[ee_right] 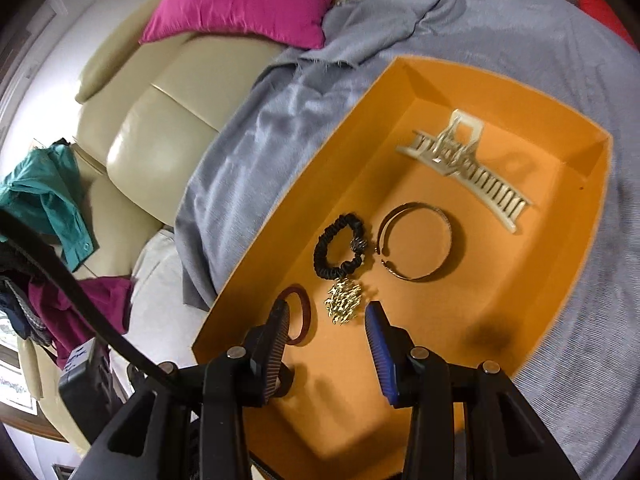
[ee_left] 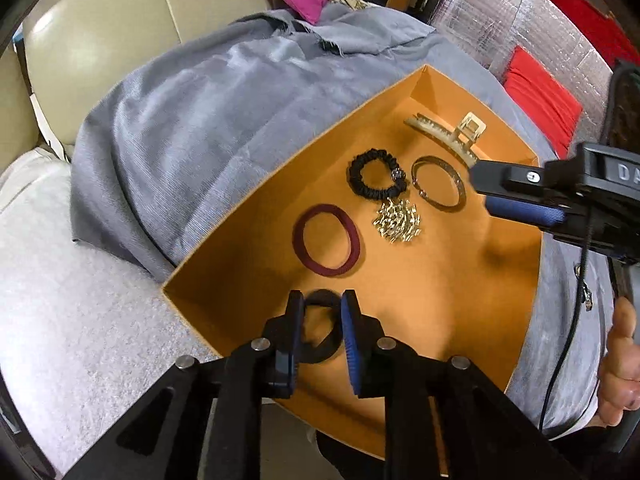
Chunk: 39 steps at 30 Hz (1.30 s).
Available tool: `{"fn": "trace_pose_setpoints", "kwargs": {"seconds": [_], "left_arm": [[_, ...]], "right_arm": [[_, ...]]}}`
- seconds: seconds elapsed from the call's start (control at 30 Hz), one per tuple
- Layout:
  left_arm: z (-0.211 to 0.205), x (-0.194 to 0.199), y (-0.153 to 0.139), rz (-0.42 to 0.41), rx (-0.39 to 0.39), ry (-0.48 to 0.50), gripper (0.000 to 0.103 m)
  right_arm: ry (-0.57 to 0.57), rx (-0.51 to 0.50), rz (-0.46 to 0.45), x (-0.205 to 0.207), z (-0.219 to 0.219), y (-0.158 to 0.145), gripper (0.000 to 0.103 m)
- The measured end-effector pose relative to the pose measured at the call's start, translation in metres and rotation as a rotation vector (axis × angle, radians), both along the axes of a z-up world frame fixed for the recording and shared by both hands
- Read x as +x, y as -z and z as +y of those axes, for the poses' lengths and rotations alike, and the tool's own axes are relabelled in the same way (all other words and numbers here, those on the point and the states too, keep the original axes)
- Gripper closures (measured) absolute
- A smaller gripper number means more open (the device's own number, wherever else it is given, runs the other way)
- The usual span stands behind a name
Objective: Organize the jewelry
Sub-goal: 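Open the right gripper to drop the brooch while the left releases the ring, then grasp the small black hair tie beside the watch with the left gripper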
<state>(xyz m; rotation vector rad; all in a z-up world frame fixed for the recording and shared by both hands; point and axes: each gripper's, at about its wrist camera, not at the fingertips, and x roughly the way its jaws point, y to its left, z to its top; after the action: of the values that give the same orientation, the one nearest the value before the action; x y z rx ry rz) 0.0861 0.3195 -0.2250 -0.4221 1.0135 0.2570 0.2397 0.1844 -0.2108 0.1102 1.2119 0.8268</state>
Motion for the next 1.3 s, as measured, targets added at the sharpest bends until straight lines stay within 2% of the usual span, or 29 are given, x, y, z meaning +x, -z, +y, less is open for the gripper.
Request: {"fn": "trace_pose_setpoints", "kwargs": {"seconds": [0.1,0.17,0.23,0.3,0.53,0.8,1.03,1.1,1.3], "left_arm": [[-0.004,0.0,-0.009,-0.01,0.033,-0.002,0.082],[-0.01,-0.002,-0.017,-0.018,0.049,0.0,0.076],[-0.017,-0.001,-0.023,-0.028,0.065,0.005,0.062],[-0.027,0.001,-0.03,-0.043,0.088,0.02,0.057],[-0.084,0.015,-0.056,-0.079,0.182,0.138,0.051],[-0.157,0.027,-0.075,-0.094,0.268,0.291,0.05],[-0.216,0.042,-0.085,-0.107,0.344,0.414,0.046],[-0.233,0.05,-0.085,-0.108,0.358,0.444,0.044],[-0.287,0.079,-0.074,-0.101,0.334,0.567,0.042]], "right_arm": [[0.02,0.023,-0.015,0.001,-0.015,-0.009,0.06],[0.038,0.04,-0.02,0.001,-0.028,-0.015,0.06],[0.059,0.057,-0.026,0.001,-0.043,-0.021,0.06],[0.084,0.072,-0.033,0.001,-0.059,-0.027,0.06],[0.169,0.103,-0.053,0.0,-0.124,-0.039,0.06],[0.309,0.115,-0.039,0.005,-0.229,-0.033,0.06],[0.497,0.145,-0.012,0.007,-0.346,-0.014,0.06],[0.559,0.162,-0.002,0.008,-0.379,-0.006,0.057],[0.69,0.215,0.057,0.01,-0.443,0.023,0.055]]}}
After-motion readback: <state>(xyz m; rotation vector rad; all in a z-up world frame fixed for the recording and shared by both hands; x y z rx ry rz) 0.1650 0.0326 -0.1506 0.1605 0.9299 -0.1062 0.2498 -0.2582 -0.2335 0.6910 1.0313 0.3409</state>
